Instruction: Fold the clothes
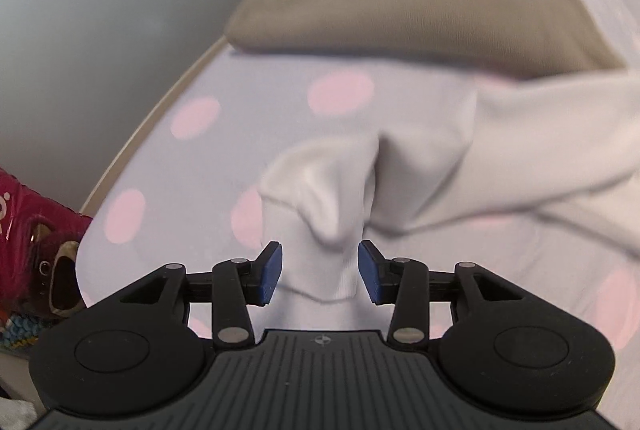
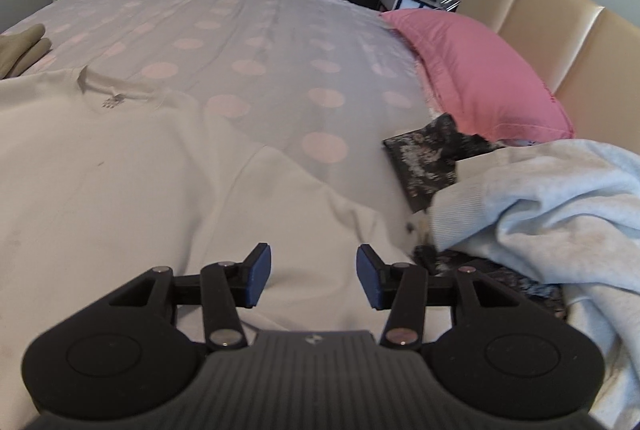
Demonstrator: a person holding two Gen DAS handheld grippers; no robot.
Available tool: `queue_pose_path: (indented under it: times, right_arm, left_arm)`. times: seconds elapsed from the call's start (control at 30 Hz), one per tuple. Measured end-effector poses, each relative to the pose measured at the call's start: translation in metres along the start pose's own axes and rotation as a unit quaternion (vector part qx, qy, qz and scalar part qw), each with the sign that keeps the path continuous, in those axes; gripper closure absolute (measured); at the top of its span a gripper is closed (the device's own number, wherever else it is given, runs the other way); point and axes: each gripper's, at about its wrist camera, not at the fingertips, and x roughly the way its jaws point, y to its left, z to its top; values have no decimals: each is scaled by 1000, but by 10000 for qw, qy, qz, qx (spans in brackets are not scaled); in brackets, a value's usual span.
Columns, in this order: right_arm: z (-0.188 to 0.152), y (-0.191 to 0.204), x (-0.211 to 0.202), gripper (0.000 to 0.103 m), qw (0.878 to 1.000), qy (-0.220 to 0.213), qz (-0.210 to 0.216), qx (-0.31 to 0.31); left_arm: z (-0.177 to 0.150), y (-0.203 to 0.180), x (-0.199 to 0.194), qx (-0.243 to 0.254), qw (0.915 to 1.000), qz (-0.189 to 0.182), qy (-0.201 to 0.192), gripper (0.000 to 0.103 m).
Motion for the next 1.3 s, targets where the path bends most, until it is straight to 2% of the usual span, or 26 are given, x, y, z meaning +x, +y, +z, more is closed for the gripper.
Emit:
queue_pose_path:
  times: [0.07,0.1,0.13,0.23,0.33,0.4,0.57,0.7,0.87,0.93,1.07,1.2,1.23,1.3]
  right_arm:
    - [-1,3,4,52,10000,50,24,-32]
    - [-1,5,6,52,10000,75,36,-48]
    - [-1,7,8,51,9999,100,48,-64]
    - [-2,12,14,51,9997,175,84,-113]
    - [-2,16,20,51,9995,242,118,-161]
    - [-2,17,23,51,9994,257,134,-195]
    - [0,21,29,51,9990,294,173,-280]
    - [0,19,32,51,9990,332,132,-257]
    - [2,20,37,51,9989,377,54,-260]
    - [2,22,39,52,9988,395,28,-296]
    - [5,25,41,52,9987,357,4,-366]
    - [9,25,41,52,9987,313,-60,-401]
    - [9,26,42,52,9987,313,-68,-397]
    - [10,27,43,52,9986,314,-77,-408]
  left_arm:
    - [2,-6,15,163,9996,223,78,64]
    - [4,-7,17,150,9996,208,76,72]
    - [6,-7,17,107,9998,142,63,87]
    - [15,-2,3,-121,9998,-14,-142,100]
    - [26,9,-23,-523,9976,-176,-429,101]
    - [33,24,-42,-938,9931,-542,-439,101]
    - [52,52,-88,-1158,9856,-1089,-582,101]
    - [78,98,-91,-1791,9764,-1113,-465,101]
    - [98,139,-37,-2481,9675,-326,358,101]
    - [103,138,-19,-2580,9649,-168,460,101]
    - [115,116,4,-2473,9687,77,197,101]
    - [131,103,7,-2720,9616,90,-353,99]
    - [136,105,10,-2818,9582,81,-482,93]
    - [143,101,15,-2833,9571,381,-468,86]
